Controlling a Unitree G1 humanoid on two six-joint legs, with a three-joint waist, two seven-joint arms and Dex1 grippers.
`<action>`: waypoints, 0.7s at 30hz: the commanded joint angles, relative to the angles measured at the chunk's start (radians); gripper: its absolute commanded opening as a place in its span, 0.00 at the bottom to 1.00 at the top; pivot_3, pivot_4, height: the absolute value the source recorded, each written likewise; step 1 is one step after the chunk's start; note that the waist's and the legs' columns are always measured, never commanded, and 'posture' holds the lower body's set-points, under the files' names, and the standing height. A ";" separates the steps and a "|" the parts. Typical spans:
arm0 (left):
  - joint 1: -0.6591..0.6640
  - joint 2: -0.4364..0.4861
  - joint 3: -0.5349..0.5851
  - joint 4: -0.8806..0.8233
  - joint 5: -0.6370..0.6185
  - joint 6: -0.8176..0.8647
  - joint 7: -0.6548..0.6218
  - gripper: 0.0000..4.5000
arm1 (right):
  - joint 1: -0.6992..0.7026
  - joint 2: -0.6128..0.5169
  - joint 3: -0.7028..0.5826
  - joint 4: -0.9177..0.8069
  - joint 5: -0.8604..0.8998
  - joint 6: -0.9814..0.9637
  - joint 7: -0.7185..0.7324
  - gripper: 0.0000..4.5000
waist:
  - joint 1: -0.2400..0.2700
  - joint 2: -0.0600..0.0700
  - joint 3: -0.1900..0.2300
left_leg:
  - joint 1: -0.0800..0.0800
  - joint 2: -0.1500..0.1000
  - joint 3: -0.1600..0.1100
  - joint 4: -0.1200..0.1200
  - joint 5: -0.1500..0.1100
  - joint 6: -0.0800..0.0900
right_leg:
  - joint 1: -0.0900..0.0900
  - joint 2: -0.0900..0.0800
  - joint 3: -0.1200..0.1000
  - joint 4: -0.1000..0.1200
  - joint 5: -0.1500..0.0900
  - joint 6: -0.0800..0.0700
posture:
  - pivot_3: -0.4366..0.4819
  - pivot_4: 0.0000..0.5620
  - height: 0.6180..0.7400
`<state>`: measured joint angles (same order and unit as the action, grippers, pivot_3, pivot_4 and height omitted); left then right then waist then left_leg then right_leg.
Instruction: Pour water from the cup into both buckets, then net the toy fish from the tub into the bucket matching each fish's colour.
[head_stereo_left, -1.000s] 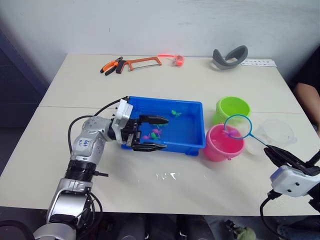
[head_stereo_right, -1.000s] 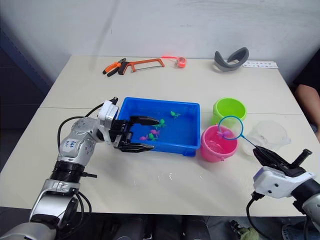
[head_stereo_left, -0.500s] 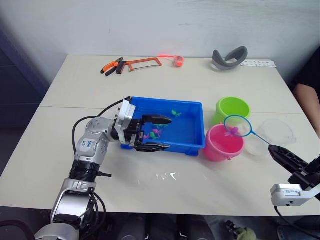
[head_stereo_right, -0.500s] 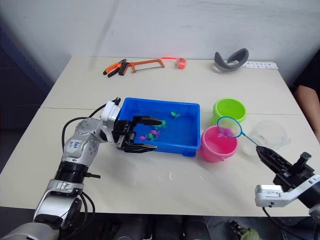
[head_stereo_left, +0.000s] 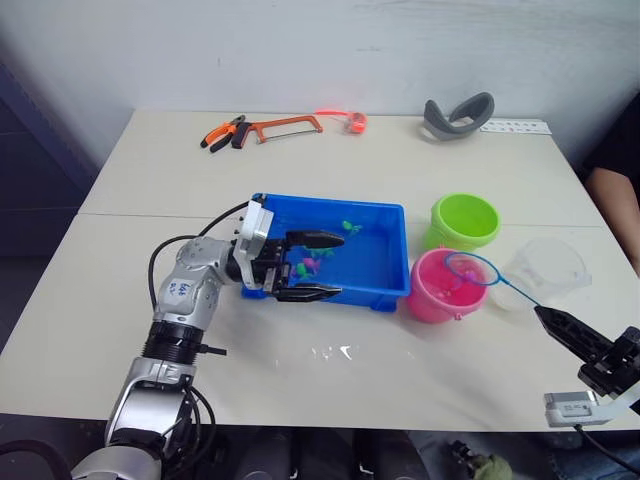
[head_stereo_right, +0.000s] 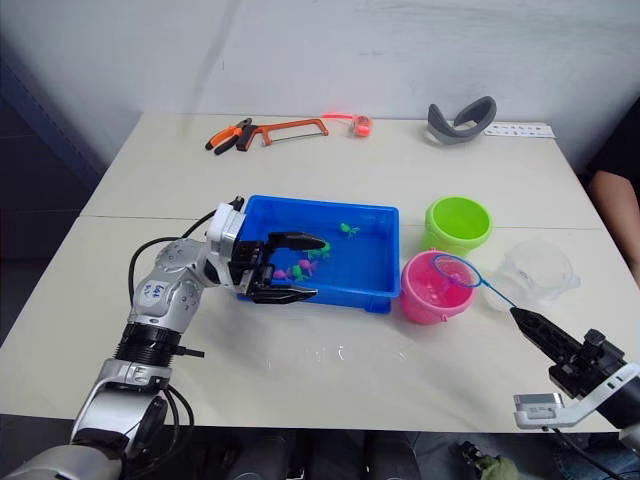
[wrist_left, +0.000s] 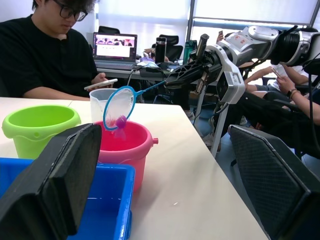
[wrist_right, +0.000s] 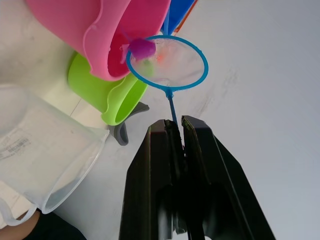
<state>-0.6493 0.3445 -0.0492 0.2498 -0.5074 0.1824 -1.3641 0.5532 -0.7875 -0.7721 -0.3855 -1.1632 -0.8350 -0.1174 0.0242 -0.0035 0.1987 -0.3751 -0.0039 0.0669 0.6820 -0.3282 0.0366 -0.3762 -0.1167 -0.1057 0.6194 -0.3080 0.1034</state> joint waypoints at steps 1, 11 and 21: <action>-0.005 -0.014 0.008 0.010 -0.002 -0.025 0.000 0.98 | 0.025 0.001 -0.010 -0.055 -0.034 0.033 -0.047 0.00 | 0.000 0.000 0.000 | 0.000 0.000 0.000 0.000 0.000 0.000 | 0.000 0.000 0.000 0.000 0.000 0.000 | 0.48 0.27 1.00; -0.007 -0.020 0.018 0.053 0.007 -0.061 -0.003 0.98 | 0.010 0.026 0.070 -0.113 0.165 0.113 0.065 0.00 | -0.001 0.000 0.000 | 0.001 0.000 0.000 0.000 0.000 -0.001 | 0.000 0.000 0.000 0.000 0.000 0.000 | 0.48 0.27 1.00; 0.010 0.097 0.154 0.008 -0.075 0.063 0.082 0.98 | -0.055 -0.038 0.198 -0.199 1.156 0.518 0.534 0.00 | -0.002 0.000 0.000 | 0.002 0.002 -0.001 0.000 0.000 -0.001 | 0.001 0.000 0.000 0.001 -0.001 -0.001 | 0.48 0.27 1.00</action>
<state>-0.6369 0.4218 0.0615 0.2992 -0.5485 0.2240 -1.2995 0.5042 -0.8196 -0.5871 -0.5360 -0.2427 -0.4301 0.3473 0.0219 -0.0037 0.1988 -0.3729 -0.0018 0.0649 0.6819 -0.3280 0.0361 -0.3745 -0.1175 -0.1068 0.6207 -0.3087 0.1019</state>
